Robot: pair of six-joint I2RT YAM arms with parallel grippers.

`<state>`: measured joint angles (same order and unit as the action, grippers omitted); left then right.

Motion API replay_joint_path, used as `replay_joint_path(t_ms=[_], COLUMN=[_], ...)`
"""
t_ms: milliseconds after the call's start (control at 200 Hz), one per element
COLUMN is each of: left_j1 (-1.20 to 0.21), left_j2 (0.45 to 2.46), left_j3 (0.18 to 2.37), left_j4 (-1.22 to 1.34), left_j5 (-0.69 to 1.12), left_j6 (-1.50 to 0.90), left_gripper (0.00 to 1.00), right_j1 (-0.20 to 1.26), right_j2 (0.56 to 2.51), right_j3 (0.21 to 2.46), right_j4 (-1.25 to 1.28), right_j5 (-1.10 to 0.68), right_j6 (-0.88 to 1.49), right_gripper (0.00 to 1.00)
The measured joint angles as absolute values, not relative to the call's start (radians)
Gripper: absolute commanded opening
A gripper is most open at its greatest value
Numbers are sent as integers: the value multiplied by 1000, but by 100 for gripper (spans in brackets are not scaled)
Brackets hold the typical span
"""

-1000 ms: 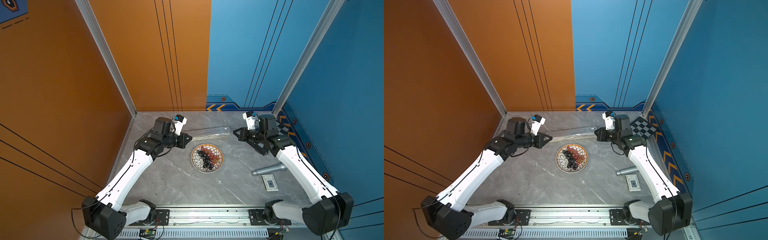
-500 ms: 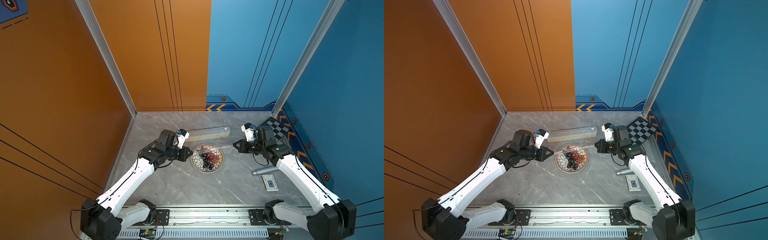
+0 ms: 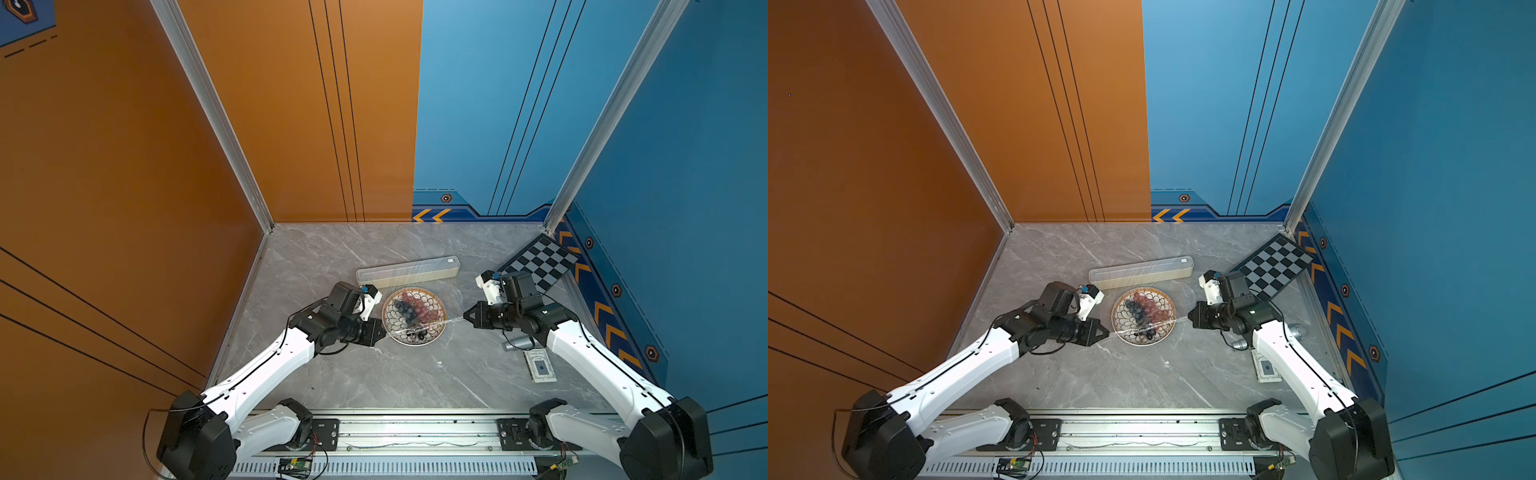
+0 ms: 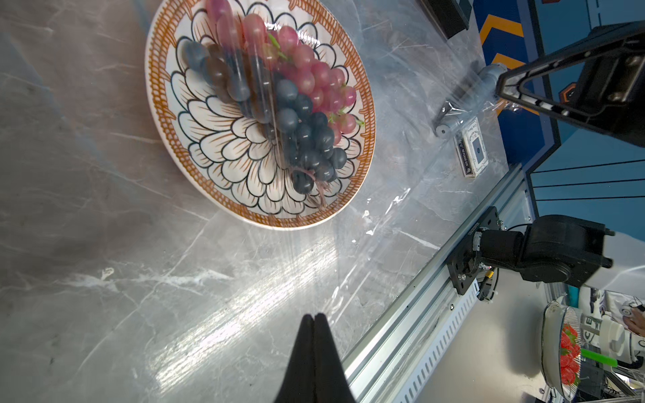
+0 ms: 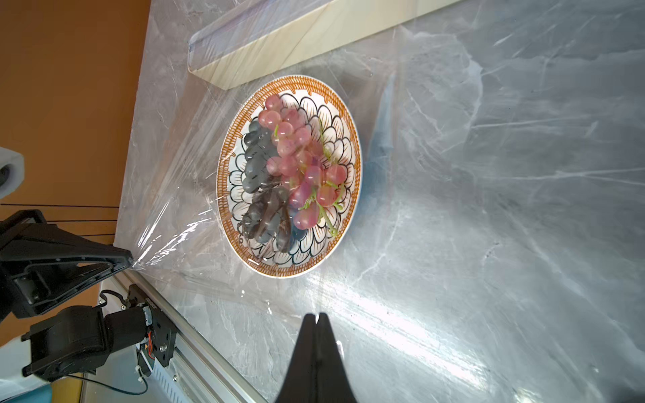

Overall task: Wrap the plate with plastic wrap
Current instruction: Cover the plate with plastic wrap.

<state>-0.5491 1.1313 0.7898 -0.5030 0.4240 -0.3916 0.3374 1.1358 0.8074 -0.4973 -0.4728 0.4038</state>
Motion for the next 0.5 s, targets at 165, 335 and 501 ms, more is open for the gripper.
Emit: replay_joint_path(t_ms=[165,335,501], left_j1=[-566,-575,-576], left_j2=[1144,1143,1143], left_j3=[788,776,746], left_j4=[-493,-485,-482], left_j5=[419,419,419], left_j6=[-397,-402,-410], left_gripper=[0,0,0], right_j1=[346,348,348], right_j2=[1135,1128,1127], right_j3=[777,741,714], right_j4=[-496,-498,-498], right_j5=[-473,-472,-472], right_j6=[417,421,421], right_gripper=[0,0,0])
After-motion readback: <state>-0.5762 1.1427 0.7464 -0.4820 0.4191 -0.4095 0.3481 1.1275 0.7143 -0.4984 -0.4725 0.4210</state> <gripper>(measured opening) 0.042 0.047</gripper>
